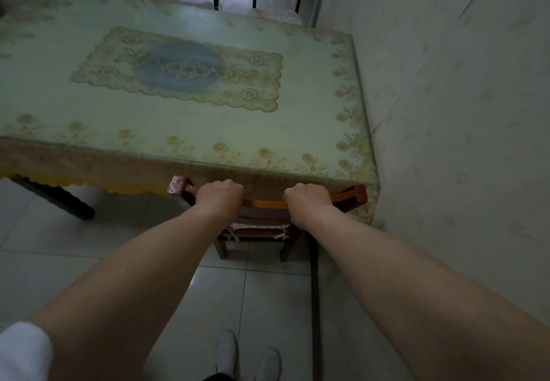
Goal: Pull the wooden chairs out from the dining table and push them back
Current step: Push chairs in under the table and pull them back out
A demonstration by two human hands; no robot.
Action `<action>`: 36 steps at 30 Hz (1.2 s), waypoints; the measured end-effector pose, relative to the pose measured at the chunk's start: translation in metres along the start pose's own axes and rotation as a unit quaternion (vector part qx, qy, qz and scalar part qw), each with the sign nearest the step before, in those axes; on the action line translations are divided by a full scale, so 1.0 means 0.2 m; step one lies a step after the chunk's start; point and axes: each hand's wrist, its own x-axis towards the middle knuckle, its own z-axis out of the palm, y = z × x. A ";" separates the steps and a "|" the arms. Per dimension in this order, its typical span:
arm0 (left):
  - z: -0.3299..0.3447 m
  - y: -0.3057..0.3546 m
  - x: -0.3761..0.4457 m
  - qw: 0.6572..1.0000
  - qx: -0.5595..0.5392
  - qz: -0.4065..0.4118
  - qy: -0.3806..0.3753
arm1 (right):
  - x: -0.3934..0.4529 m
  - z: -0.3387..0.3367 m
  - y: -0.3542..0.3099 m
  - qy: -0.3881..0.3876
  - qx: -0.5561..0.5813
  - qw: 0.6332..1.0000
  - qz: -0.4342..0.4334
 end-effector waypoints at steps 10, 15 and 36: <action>0.07 0.04 -0.21 1.000 -0.003 -0.008 -0.013 | -0.18 0.06 -0.07 -0.009 -0.017 1.000 -0.022; 0.12 0.07 -0.33 1.000 -0.005 -0.009 -0.017 | -0.28 0.12 -0.10 -0.008 -0.023 0.999 -0.029; 0.41 0.02 -0.96 0.999 0.012 0.031 -0.018 | -0.87 0.33 -0.54 -0.012 0.006 1.000 0.023</action>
